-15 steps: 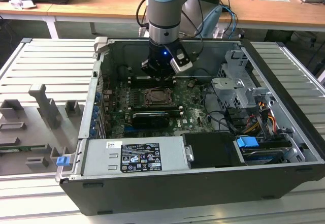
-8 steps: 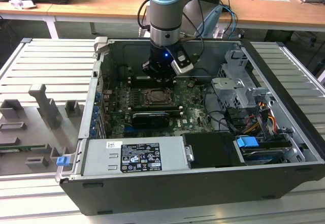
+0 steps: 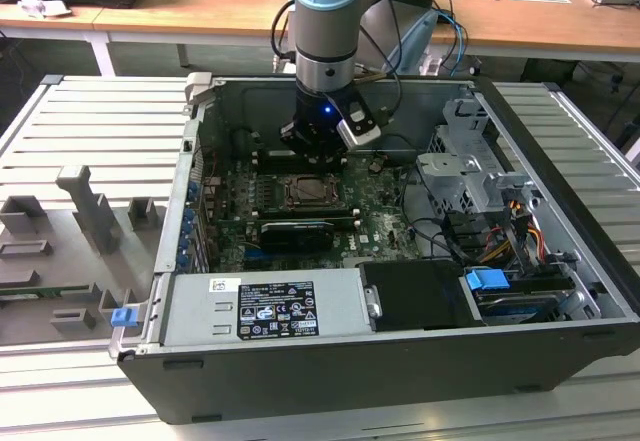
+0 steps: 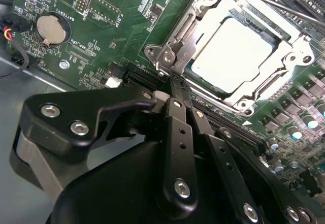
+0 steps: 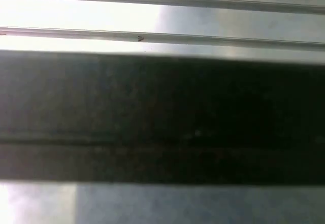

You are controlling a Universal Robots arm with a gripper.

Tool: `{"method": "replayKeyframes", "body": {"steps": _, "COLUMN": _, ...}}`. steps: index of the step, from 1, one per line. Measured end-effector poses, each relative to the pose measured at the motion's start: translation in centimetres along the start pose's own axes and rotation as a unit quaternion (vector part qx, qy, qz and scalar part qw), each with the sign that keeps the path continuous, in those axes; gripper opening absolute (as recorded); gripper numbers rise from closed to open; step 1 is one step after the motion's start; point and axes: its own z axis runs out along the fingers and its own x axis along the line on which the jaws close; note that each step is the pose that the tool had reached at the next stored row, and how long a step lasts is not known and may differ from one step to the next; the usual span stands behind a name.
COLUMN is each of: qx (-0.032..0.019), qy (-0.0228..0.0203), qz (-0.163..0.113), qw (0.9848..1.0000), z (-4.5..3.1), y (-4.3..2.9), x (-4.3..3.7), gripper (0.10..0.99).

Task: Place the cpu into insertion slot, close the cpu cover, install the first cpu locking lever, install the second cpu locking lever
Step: 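Install the first cpu locking lever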

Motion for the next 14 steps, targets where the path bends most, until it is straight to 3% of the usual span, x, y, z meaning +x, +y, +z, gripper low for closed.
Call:
{"method": "replayKeyframes", "body": {"steps": 6, "qx": -0.0014, "qy": -0.0001, "qz": 0.000, "qw": 1.0000, "z": -0.01, "y": 0.01, "x": -0.07, "gripper": 0.106}}
{"method": "replayKeyframes", "body": {"steps": 11, "qx": -0.0011, "qy": 0.0000, "qz": 0.000, "qw": 1.0000, "z": -0.83, "y": 0.08, "x": -0.11, "gripper": 0.106}}
{"method": "replayKeyframes", "body": {"steps": 14, "qx": -0.0011, "qy": -0.0001, "qz": 0.000, "qw": 1.0000, "z": -0.92, "y": 0.05, "x": -0.12, "gripper": 0.106}}
